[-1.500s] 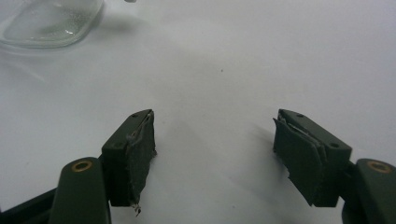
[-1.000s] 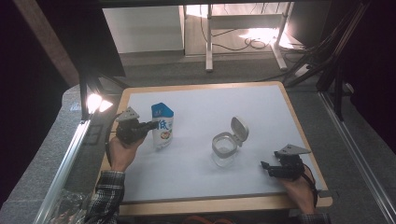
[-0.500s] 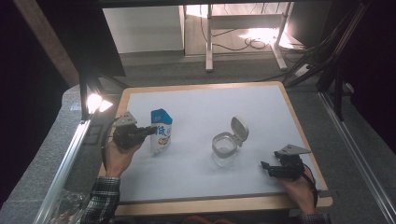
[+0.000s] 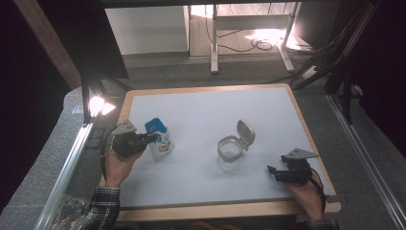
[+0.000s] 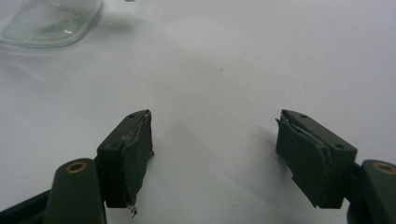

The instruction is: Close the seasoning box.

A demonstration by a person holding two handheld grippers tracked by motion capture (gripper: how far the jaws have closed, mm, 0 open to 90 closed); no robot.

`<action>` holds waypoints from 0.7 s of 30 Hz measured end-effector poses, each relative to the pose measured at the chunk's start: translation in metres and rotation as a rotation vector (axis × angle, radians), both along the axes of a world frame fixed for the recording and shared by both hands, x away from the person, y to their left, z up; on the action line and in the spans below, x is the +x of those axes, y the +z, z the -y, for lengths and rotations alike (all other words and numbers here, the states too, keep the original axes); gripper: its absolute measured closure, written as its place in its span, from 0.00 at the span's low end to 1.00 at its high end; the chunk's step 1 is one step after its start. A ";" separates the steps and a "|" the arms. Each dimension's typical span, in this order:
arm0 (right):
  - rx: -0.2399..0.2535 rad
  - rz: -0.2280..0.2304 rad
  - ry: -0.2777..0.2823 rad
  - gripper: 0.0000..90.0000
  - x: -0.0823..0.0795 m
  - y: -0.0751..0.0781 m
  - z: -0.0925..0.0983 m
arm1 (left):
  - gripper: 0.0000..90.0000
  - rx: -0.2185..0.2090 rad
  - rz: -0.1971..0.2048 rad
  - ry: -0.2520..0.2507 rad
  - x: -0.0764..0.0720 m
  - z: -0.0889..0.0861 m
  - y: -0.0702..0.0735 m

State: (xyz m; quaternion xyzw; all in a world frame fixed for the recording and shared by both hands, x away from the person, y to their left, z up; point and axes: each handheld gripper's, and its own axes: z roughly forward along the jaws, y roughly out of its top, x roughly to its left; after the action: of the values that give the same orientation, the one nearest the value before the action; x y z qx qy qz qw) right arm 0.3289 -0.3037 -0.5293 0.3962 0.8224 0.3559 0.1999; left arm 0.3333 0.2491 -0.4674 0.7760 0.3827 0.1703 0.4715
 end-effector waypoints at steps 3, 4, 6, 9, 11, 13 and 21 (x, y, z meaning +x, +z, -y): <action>0.001 0.000 0.000 0.30 0.000 0.000 0.000 | 0.88 0.001 -0.001 0.000 0.000 0.000 -0.002; 0.000 0.000 0.000 0.30 0.000 0.000 0.000 | 0.91 -0.008 -0.003 0.004 0.000 -0.002 -0.004; -0.002 -0.001 0.000 0.30 0.000 0.000 0.000 | 0.98 -0.011 -0.001 0.007 0.000 -0.002 -0.005; -0.003 -0.001 0.000 0.30 0.000 0.000 0.000 | 1.00 -0.013 0.006 0.014 -0.002 -0.002 -0.006; -0.004 0.001 0.001 0.30 0.000 0.000 0.000 | 1.00 -0.013 0.022 0.028 -0.003 -0.001 -0.006; -0.004 0.002 0.000 0.30 -0.001 0.000 0.000 | 1.00 -0.032 0.029 0.035 -0.003 -0.001 -0.007; 0.007 -0.003 0.026 0.30 -0.004 0.000 -0.007 | 1.00 -0.054 0.019 0.020 0.000 0.003 -0.002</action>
State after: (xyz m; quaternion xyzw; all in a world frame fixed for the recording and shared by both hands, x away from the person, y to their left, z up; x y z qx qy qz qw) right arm 0.3248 -0.2968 -0.5294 0.3868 0.8265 0.3608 0.1927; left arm 0.3337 0.2463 -0.4696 0.7575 0.3904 0.1721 0.4942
